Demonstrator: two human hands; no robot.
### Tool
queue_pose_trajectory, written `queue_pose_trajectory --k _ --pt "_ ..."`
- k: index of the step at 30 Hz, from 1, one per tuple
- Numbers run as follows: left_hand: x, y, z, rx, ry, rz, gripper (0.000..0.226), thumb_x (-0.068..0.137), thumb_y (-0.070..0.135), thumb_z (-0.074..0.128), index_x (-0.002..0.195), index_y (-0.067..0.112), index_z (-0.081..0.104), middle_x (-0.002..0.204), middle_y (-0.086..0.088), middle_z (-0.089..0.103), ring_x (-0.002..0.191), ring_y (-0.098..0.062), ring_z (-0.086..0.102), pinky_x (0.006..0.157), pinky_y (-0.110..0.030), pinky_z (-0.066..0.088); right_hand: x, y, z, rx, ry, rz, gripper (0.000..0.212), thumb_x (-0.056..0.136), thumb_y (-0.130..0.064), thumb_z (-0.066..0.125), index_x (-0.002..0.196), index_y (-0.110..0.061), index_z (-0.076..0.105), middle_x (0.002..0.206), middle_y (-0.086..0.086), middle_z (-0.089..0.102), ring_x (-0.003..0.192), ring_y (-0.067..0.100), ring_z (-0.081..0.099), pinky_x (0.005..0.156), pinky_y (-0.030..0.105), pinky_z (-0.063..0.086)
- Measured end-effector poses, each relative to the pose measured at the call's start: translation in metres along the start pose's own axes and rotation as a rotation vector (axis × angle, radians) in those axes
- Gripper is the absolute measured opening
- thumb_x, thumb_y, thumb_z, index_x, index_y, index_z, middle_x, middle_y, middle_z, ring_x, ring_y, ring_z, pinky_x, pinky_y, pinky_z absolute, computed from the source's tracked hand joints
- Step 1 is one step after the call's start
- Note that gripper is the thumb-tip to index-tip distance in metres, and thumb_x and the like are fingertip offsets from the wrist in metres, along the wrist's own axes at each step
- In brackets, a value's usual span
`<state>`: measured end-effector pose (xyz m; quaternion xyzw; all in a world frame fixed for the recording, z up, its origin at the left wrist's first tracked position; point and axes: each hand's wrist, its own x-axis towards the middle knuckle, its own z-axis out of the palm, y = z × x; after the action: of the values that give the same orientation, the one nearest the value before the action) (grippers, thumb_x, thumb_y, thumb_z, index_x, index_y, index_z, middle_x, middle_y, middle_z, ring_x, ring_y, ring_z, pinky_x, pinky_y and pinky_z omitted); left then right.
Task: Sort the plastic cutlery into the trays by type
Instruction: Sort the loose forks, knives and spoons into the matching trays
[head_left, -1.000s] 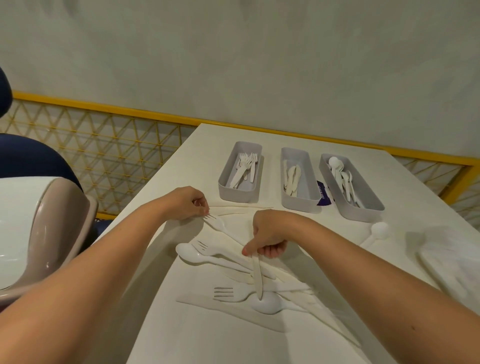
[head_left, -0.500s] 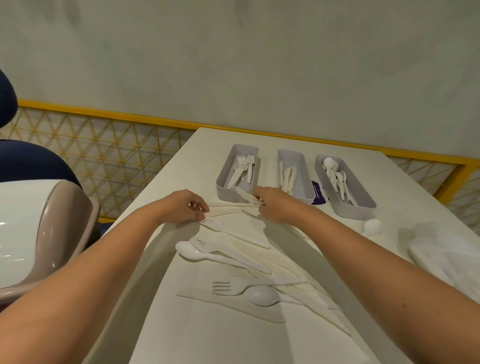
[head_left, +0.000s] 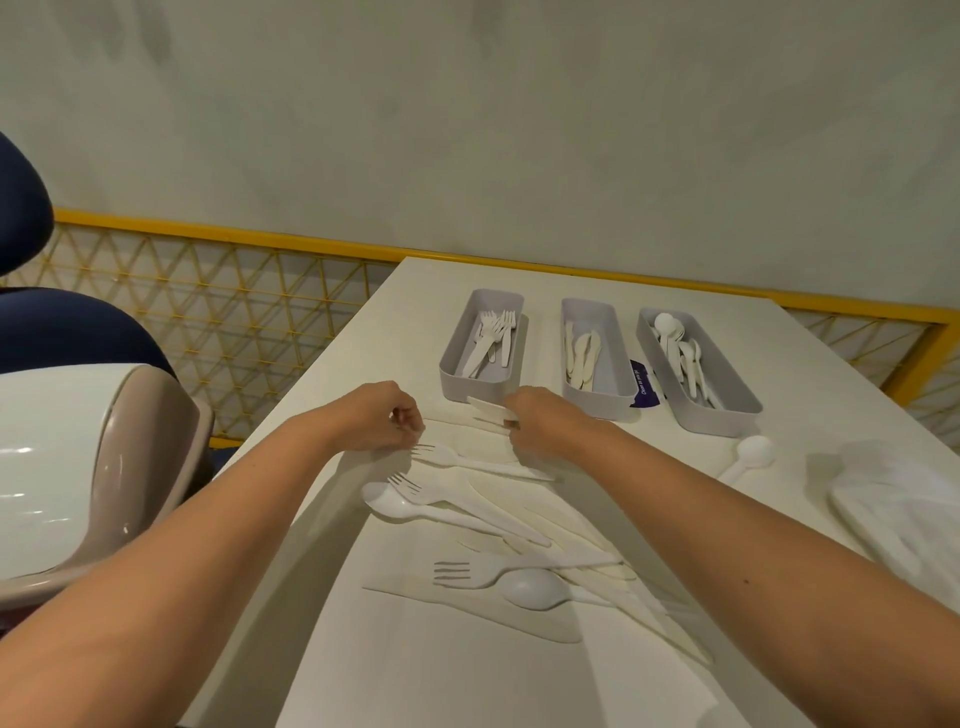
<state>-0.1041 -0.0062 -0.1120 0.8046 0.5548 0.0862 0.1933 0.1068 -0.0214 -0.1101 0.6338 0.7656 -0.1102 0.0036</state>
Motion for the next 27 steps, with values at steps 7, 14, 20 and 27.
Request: queue_pose_trajectory --k 7,14,20,27 --pt "-0.001 -0.002 -0.001 0.034 -0.094 -0.011 0.021 0.086 0.005 0.059 0.102 0.015 0.068 0.091 0.008 0.054 0.074 -0.006 0.049 0.065 -0.008 0.038 -0.009 -0.001 -0.006 0.091 -0.113 0.018 0.015 0.090 -0.011 0.048 0.076 -0.012 0.044 0.080 0.001 0.044 0.070 0.017 0.043 0.054 0.022 0.030" --pt "-0.007 -0.007 -0.003 0.112 -0.146 -0.079 0.012 0.086 0.008 0.059 0.094 0.016 0.060 0.089 0.007 0.052 0.083 -0.012 0.049 0.069 -0.017 0.039 -0.022 0.000 -0.009 0.089 -0.178 0.004 0.028 0.089 -0.007 0.046 0.067 -0.018 0.033 0.073 -0.003 0.038 0.060 0.011 0.036 0.051 0.021 0.026" --pt "-0.012 -0.002 -0.011 0.122 -0.002 -0.053 0.016 0.089 0.003 0.051 0.080 0.016 0.051 0.089 0.000 0.055 0.085 -0.018 0.048 0.060 -0.019 0.035 -0.035 0.008 -0.020 0.206 -0.206 0.020 0.027 0.093 -0.010 0.041 0.070 -0.020 0.030 0.075 -0.002 0.036 0.062 0.012 0.033 0.055 0.024 0.027" --pt "-0.018 0.009 -0.018 -0.103 0.092 -0.089 0.028 0.091 -0.004 0.032 0.076 0.019 0.039 0.082 -0.001 0.065 0.081 -0.023 0.056 0.066 -0.028 0.042 -0.042 0.015 -0.032 0.625 0.023 0.032 0.013 0.094 -0.005 0.037 0.102 -0.014 0.042 0.087 0.006 0.053 0.072 0.017 0.041 0.064 0.028 0.034"
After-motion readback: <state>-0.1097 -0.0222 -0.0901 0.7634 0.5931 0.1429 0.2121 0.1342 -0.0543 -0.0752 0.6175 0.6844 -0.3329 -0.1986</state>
